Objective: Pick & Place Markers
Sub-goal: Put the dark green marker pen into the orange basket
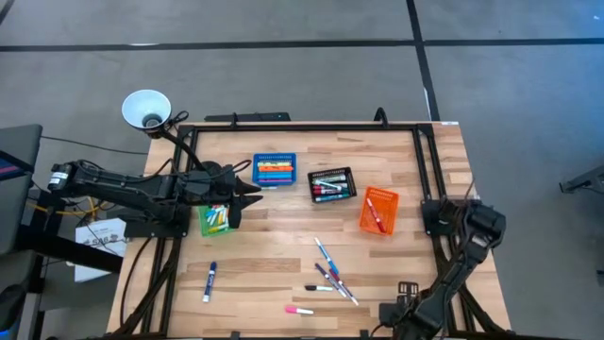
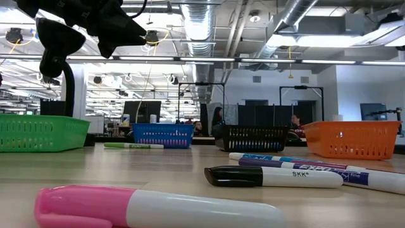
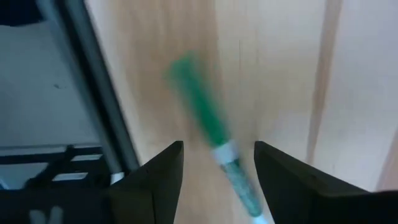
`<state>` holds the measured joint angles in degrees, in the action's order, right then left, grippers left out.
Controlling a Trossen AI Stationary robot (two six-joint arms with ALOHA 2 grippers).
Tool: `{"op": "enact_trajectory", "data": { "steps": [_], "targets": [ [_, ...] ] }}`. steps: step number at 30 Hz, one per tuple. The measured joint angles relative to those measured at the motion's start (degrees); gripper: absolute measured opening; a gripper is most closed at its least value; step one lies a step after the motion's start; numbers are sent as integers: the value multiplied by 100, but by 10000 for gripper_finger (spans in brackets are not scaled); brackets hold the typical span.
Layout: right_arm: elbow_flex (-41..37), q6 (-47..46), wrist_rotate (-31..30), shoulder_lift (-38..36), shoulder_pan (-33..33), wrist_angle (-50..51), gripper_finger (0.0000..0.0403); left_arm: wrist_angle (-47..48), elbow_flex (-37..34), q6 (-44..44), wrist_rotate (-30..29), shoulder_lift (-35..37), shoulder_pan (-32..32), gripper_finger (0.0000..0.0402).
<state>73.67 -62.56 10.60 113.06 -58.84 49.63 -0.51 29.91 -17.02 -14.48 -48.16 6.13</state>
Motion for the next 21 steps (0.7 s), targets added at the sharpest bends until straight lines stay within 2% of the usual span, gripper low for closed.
{"op": "enact_trajectory", "data": {
  "steps": [7,17,21],
  "targets": [
    [26,334,-9,251,-1,55,168,-2,0,0,-2,0,-2,118],
    [15,415,-53,275,242,229,39,-1,0,0,-2,0,0,118],
    [11,412,28,265,452,240,17,-2,0,0,-2,0,-2,118]
  ]
}}
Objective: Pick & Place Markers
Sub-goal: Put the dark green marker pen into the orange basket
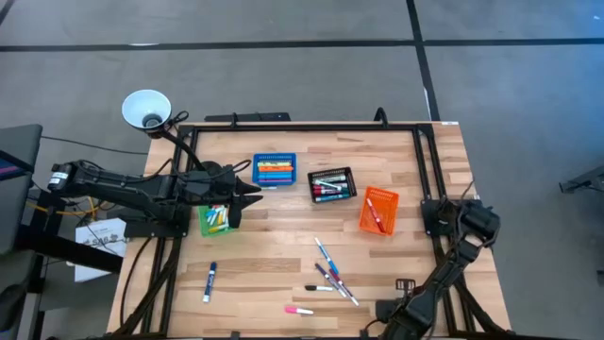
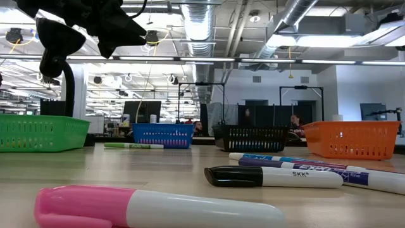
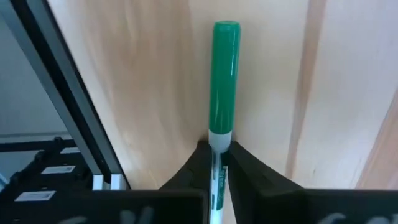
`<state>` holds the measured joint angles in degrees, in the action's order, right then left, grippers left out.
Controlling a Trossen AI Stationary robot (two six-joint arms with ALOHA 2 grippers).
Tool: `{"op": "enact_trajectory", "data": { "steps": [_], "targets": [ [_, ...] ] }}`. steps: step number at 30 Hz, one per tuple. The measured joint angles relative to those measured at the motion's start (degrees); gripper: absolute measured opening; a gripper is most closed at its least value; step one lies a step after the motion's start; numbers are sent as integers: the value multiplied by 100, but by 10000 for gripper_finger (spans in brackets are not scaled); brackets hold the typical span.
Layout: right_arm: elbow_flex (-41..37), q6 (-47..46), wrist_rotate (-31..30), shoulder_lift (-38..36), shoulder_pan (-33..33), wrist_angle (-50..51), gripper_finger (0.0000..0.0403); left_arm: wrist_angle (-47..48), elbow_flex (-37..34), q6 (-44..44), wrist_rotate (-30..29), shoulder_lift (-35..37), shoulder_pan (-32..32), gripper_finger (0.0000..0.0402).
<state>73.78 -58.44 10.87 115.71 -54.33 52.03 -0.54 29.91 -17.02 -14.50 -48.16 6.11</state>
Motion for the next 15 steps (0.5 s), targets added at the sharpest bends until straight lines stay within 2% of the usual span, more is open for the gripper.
{"op": "enact_trajectory", "data": {
  "steps": [5,9,15],
  "targets": [
    [56,44,-100,-117,399,75,41,2,0,7,-1,0,-1,118],
    [187,146,-939,-440,808,412,51,2,0,12,-1,0,0,118],
    [216,-3,-2129,-1217,1407,1643,19,2,0,22,-1,0,-1,118]
  ]
}}
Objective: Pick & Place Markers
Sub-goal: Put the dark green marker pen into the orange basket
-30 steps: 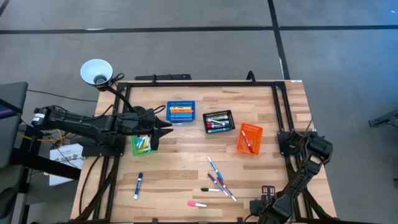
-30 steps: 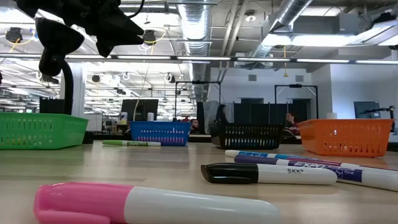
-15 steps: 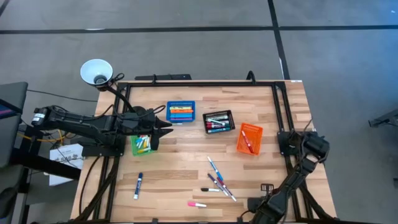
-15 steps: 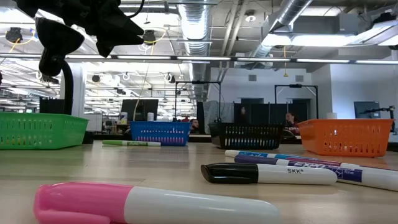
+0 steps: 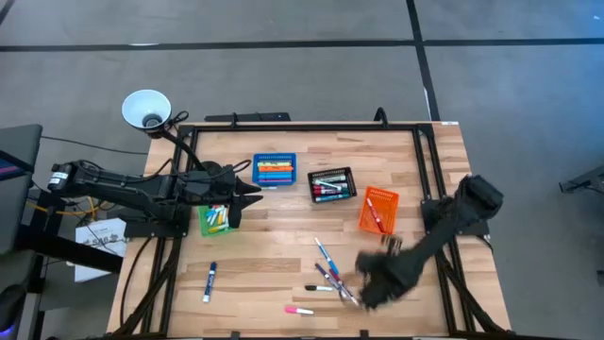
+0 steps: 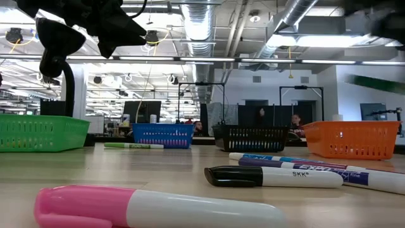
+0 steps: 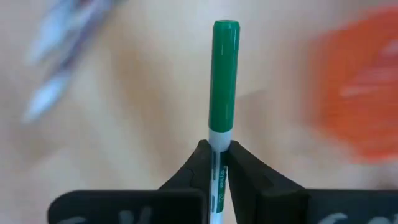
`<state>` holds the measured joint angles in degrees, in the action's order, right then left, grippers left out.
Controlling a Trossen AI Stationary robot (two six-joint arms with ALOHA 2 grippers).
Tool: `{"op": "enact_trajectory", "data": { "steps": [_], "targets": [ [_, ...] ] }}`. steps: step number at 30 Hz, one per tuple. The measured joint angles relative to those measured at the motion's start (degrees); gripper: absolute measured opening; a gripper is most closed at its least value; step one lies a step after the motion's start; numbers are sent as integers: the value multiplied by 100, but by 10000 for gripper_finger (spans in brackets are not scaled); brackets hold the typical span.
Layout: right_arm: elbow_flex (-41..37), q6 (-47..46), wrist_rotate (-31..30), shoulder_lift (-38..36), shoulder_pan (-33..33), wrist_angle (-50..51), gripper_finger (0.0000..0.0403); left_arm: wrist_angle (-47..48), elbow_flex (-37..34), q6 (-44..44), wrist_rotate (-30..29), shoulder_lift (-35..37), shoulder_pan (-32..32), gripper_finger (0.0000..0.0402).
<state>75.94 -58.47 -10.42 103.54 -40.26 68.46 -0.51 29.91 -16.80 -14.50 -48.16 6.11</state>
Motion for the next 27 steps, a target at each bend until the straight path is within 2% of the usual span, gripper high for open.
{"op": "enact_trajectory", "data": {
  "steps": [4,6,9,14,18,21,27],
  "targets": [
    [-71,-1226,-921,-509,563,1231,25,0,0,1,0,0,0,118],
    [-189,-1931,-1009,-821,867,1393,40,0,0,0,0,0,0,118],
    [-430,-2496,-1085,-1237,1395,1236,54,0,0,2,0,0,0,118],
    [-905,-2519,-981,-1644,2225,624,45,0,0,2,0,0,0,118],
    [-1360,-2032,-590,-1700,2720,116,28,0,0,2,0,-2,0,118],
    [-1617,-1780,-315,-1688,2896,-262,27,2,0,2,0,-2,0,118],
    [-1988,-1645,-217,-1608,3110,-464,53,2,0,2,2,-2,0,118]
  ]
}}
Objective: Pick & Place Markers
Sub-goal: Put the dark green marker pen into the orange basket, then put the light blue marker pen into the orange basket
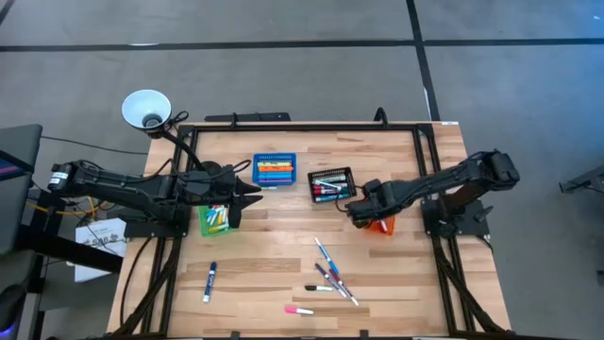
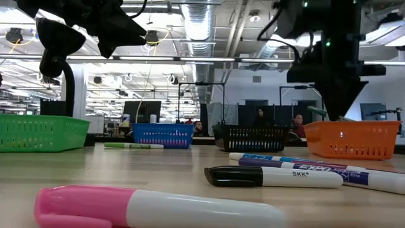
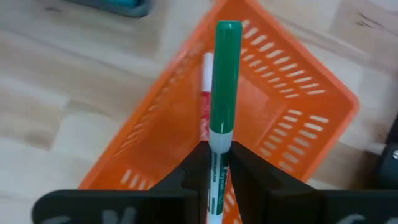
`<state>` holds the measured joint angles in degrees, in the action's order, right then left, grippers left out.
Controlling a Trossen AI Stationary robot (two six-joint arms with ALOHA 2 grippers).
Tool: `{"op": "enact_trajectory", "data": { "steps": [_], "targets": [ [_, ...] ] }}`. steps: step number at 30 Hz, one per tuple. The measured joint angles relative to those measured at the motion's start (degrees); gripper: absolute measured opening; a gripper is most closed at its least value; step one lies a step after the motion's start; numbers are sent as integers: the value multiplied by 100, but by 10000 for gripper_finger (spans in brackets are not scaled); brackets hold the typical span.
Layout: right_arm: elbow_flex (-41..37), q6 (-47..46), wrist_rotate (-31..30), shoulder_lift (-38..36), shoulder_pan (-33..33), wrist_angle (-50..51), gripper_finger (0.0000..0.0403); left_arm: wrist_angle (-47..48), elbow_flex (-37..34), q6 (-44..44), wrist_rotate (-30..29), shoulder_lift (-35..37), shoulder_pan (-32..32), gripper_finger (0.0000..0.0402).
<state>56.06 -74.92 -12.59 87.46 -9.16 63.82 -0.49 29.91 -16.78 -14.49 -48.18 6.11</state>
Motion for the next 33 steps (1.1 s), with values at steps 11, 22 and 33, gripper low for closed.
{"op": "enact_trajectory", "data": {
  "steps": [11,22,33],
  "targets": [
    [-34,363,524,0,367,-6,57,1,0,-2,0,0,0,118],
    [-27,1391,857,-7,615,-554,58,2,0,-2,0,2,0,118],
    [596,2342,828,-3,-174,-2679,58,2,0,-2,1,0,0,118]
  ]
}}
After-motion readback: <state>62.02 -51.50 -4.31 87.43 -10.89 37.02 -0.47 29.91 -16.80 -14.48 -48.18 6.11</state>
